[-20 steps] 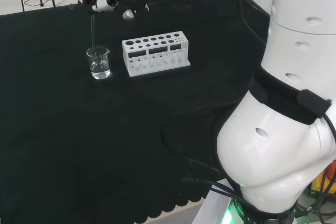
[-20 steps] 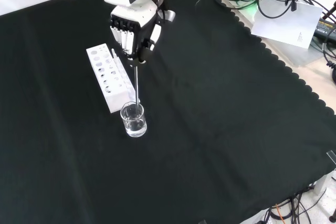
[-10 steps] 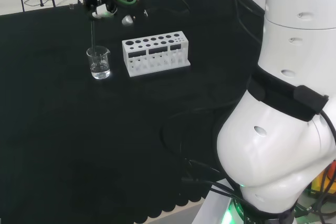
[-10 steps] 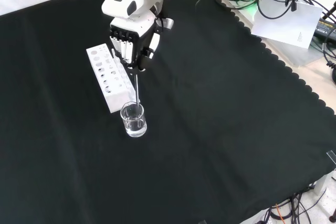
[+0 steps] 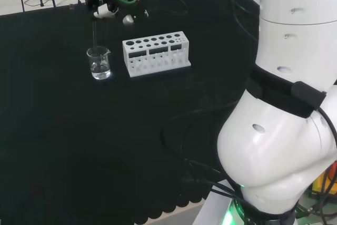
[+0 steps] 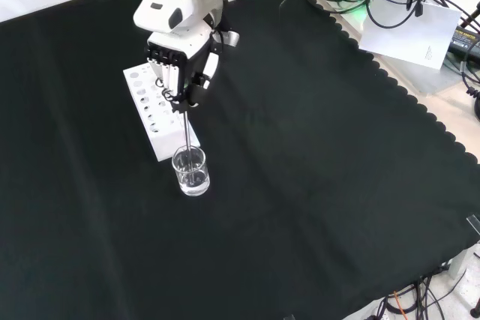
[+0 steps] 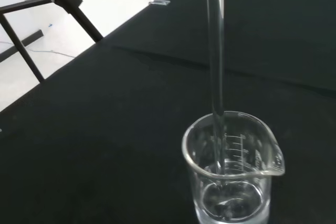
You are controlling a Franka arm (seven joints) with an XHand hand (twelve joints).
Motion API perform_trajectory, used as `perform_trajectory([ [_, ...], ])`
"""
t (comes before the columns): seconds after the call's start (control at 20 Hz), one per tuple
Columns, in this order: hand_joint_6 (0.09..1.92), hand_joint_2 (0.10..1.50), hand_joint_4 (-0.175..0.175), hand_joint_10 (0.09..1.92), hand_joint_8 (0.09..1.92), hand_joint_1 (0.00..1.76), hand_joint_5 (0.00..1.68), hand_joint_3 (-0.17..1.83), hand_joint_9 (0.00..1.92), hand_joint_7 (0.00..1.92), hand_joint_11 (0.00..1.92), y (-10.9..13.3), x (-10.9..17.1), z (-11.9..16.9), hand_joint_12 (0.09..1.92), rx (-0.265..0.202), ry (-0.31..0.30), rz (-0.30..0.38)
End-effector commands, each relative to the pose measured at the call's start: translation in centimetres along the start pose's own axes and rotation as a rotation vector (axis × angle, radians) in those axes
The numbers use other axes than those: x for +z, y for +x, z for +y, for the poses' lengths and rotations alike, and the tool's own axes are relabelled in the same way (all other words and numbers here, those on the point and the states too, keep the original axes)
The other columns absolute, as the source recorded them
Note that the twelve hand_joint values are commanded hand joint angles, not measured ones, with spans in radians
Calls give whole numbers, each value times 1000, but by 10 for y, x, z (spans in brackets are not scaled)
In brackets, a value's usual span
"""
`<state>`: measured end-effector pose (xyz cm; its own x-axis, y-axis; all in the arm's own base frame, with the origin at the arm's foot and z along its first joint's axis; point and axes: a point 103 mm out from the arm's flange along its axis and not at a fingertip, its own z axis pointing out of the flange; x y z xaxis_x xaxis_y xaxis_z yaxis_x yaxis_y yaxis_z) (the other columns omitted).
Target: Stir in the beaker to the left of the white test tube rack with the glass rod.
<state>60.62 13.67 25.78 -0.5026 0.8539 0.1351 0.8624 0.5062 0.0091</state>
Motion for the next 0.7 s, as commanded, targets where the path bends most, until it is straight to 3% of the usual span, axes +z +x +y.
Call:
perform_trajectory([
  [0.05, 430, 1034, -175, 503, 863, 1307, 1150, -15, 1723, 1243, 1725, -15, 5, -4, 305, 21, 6, 10],
  [0.3, 430, 1033, -175, 502, 863, 1307, 1150, -13, 1723, 1243, 1725, -17, 0, -14, 304, 37, 7, 8],
  [0.7, 430, 1032, -175, 501, 862, 1307, 1150, -12, 1724, 1243, 1724, 13, 3, -19, 303, -1, 17, 12],
])
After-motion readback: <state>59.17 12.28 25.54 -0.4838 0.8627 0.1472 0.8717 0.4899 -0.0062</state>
